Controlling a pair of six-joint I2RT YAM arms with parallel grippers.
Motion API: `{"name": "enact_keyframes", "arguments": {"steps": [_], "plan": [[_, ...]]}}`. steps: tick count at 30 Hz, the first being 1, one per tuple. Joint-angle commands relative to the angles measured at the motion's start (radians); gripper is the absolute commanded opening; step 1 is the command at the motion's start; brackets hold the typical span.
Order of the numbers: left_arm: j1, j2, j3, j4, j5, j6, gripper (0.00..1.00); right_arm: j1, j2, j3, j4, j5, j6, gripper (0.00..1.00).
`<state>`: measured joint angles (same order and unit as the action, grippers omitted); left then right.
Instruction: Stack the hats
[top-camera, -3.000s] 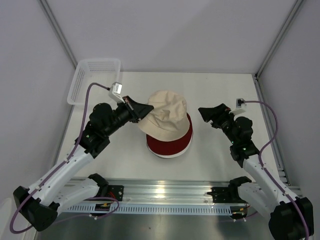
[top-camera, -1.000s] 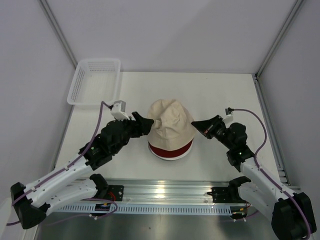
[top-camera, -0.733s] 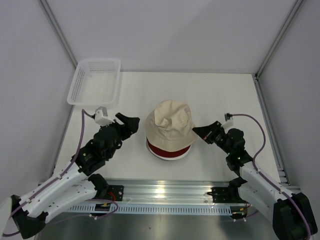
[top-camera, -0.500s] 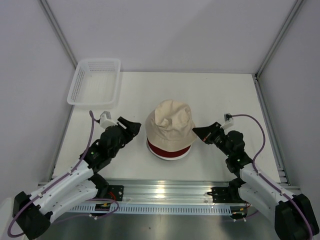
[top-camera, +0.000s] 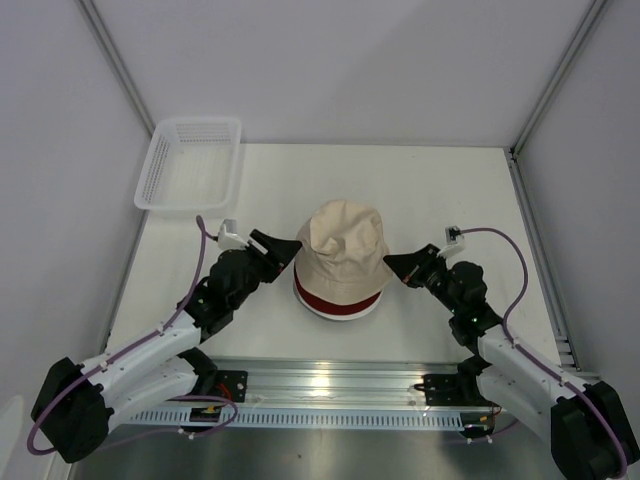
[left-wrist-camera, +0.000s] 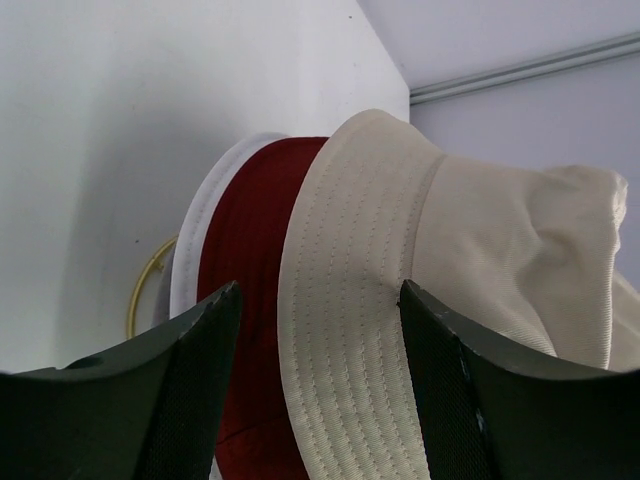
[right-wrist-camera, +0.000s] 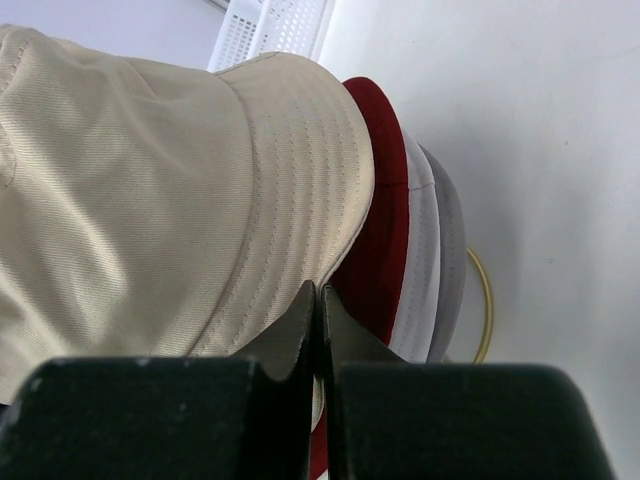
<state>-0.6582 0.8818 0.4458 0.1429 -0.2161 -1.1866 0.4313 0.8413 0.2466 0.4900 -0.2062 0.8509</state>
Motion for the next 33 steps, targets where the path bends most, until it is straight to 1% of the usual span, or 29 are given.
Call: {"name": "enact_keyframes", "arguments": {"steps": [1, 8, 10, 17, 19, 20, 22, 23, 25, 26, 28, 29, 31, 33], "plan": [[0.009, 0.002, -0.028, 0.122, 0.017, -0.056, 0.68, 0.007, 0.016, -0.003, 0.036, 0.021, -0.036, 0.0], [0.009, 0.022, -0.065, 0.176, 0.023, -0.117, 0.68, 0.009, 0.054, 0.006, 0.058, 0.008, -0.027, 0.0], [0.009, 0.031, -0.071, 0.214, 0.029, -0.129, 0.67, 0.009, 0.064, 0.008, 0.061, 0.008, -0.027, 0.0], [0.009, 0.072, -0.105, 0.325, 0.047, -0.176, 0.61, 0.011, 0.094, 0.025, 0.059, 0.004, -0.029, 0.0], [0.009, 0.077, -0.117, 0.348, 0.05, -0.192, 0.58, 0.011, 0.099, 0.029, 0.059, 0.004, -0.029, 0.0], [0.009, 0.078, -0.121, 0.369, 0.052, -0.194, 0.53, 0.009, 0.101, 0.031, 0.059, 0.004, -0.029, 0.0], [0.009, 0.077, -0.124, 0.373, 0.05, -0.196, 0.47, 0.011, 0.104, 0.034, 0.058, 0.005, -0.03, 0.0], [0.009, 0.075, -0.124, 0.371, 0.05, -0.194, 0.4, 0.011, 0.107, 0.036, 0.058, 0.007, -0.03, 0.0], [0.009, 0.069, -0.131, 0.373, 0.041, -0.197, 0.34, 0.011, 0.111, 0.04, 0.055, 0.007, -0.032, 0.0], [0.009, 0.066, -0.136, 0.374, 0.035, -0.197, 0.25, 0.011, 0.114, 0.042, 0.055, 0.008, -0.03, 0.0], [0.009, 0.057, -0.14, 0.373, 0.021, -0.196, 0.14, 0.012, 0.123, 0.043, 0.056, 0.008, -0.03, 0.0], [0.009, 0.055, -0.145, 0.366, 0.018, -0.192, 0.02, 0.014, 0.125, 0.043, 0.055, 0.011, -0.029, 0.0], [0.009, 0.054, -0.142, 0.354, 0.008, -0.162, 0.01, 0.014, 0.13, 0.045, 0.048, 0.019, -0.03, 0.0], [0.009, 0.051, -0.113, 0.276, 0.0, -0.125, 0.01, 0.012, 0.131, 0.056, 0.01, 0.043, -0.029, 0.0]]}}
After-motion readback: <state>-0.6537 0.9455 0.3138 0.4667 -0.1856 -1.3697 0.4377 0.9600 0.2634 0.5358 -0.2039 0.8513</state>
